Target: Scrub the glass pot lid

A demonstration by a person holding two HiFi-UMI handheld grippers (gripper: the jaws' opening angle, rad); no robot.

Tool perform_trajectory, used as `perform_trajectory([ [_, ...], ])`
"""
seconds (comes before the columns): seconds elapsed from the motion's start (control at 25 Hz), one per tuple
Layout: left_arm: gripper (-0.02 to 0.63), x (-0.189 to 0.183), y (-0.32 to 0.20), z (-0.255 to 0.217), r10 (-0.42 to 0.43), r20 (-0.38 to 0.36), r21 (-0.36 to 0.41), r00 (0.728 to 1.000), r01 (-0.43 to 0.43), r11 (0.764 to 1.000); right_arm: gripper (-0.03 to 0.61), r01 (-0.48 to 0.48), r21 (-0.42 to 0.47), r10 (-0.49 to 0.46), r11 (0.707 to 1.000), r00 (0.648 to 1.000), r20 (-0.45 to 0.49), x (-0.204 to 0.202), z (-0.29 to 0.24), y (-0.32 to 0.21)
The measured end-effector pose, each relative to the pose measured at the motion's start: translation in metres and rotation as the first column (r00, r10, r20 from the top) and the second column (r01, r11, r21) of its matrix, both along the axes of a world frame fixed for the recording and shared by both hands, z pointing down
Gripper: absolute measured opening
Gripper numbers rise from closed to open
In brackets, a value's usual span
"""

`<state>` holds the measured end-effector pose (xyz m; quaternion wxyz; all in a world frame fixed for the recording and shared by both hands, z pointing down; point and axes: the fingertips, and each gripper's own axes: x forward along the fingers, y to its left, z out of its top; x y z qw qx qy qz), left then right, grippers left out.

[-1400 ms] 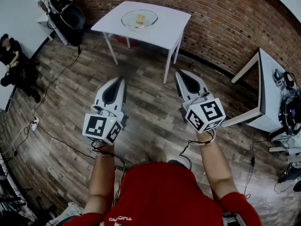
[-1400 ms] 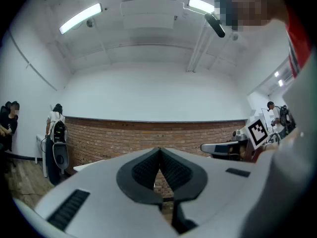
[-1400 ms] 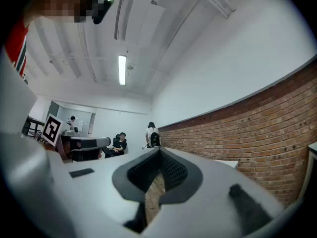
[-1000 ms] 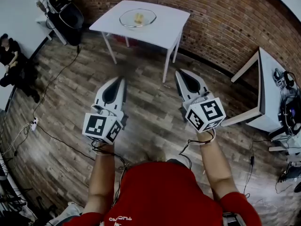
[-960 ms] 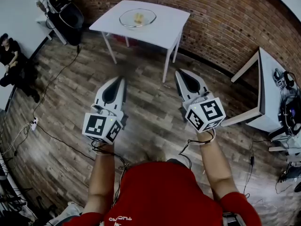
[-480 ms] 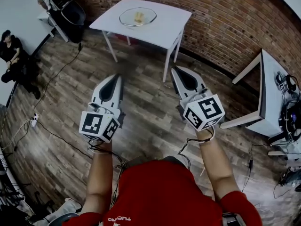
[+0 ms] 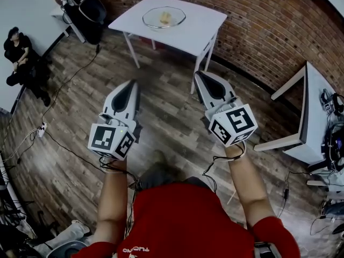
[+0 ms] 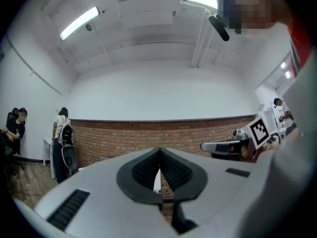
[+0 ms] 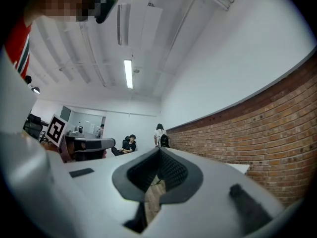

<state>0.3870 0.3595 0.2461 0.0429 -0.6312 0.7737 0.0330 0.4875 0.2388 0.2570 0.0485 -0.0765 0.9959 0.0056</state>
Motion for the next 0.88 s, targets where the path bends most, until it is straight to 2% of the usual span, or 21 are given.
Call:
perform_trajectory([
  [0.36, 0.017, -0.052, -0.038, 0.011, 0.002, -0.005, 0.005, 1.000, -0.002, 1.000, 0.029, -0.011, -0.004, 0.011, 1.000, 1.000, -0.001, -0.051, 0.006, -0.039],
  [0.68, 0.017, -0.147, -0.090, 0.013, 0.027, -0.010, 0.013, 1.000, -0.027, 1.000, 0.029, -0.035, 0.000, 0.035, 0.999, 0.999, -0.011, -0.143, 0.007, -0.083],
  [0.88, 0.017, -0.219, -0.118, 0.007, 0.047, -0.014, 0.018, 0.999, -0.046, 0.999, 0.029, -0.057, 0.001, 0.057, 0.998, 0.998, -0.016, -0.210, 0.003, -0.109],
])
